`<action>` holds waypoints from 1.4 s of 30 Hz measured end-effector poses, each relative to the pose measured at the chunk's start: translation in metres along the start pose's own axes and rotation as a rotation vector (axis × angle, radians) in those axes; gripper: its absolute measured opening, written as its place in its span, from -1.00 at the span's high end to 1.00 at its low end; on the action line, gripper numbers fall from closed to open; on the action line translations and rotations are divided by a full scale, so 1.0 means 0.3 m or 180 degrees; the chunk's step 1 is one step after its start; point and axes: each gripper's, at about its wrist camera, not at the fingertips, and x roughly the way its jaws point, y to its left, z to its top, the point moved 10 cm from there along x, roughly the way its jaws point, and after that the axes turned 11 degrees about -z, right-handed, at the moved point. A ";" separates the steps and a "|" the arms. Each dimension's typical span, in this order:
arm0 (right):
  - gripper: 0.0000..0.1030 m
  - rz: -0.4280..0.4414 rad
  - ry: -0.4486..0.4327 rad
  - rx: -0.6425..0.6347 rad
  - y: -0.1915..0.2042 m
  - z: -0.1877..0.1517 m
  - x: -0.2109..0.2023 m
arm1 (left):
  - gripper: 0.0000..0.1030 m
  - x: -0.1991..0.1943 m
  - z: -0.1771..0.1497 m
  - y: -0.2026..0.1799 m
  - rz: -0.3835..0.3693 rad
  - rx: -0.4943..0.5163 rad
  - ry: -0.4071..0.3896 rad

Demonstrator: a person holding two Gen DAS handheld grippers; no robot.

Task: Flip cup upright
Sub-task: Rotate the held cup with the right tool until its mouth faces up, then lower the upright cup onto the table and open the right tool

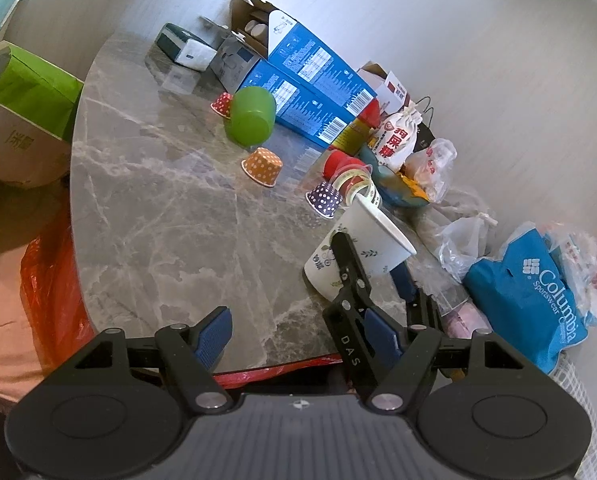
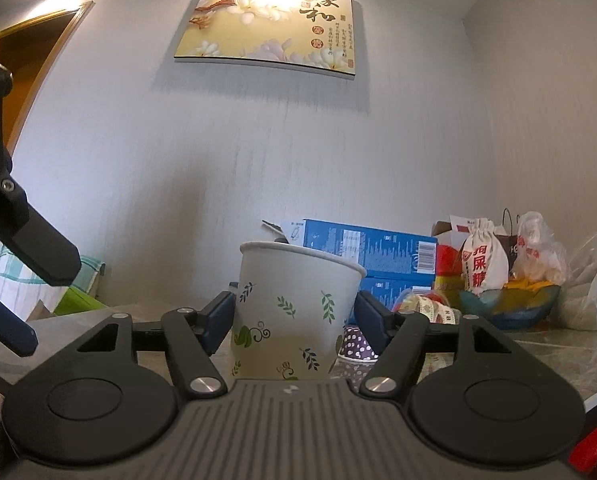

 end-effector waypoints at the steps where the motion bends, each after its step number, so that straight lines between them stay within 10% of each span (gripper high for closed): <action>1: -0.31 0.0022 0.0040 0.0031 0.002 -0.004 0.001 | -0.47 0.000 0.000 -0.001 0.0002 0.0001 -0.0001; 16: -0.97 0.0121 0.0237 0.0315 -0.011 -0.011 -0.038 | -0.48 -0.030 -0.008 0.009 0.0055 0.0057 -0.0062; 22: -0.98 0.0014 0.0328 0.0325 -0.109 0.074 -0.138 | -1.00 -0.069 0.029 -0.047 0.0314 0.0676 -0.0373; 30: -0.98 -0.0111 0.1764 0.0566 -0.220 0.182 -0.143 | -1.00 -0.052 0.042 -0.197 0.0516 0.1479 -0.0190; 42: -0.98 0.0049 0.2096 0.0335 -0.231 0.345 -0.216 | -1.00 -0.094 0.075 -0.373 0.0713 0.1536 0.0026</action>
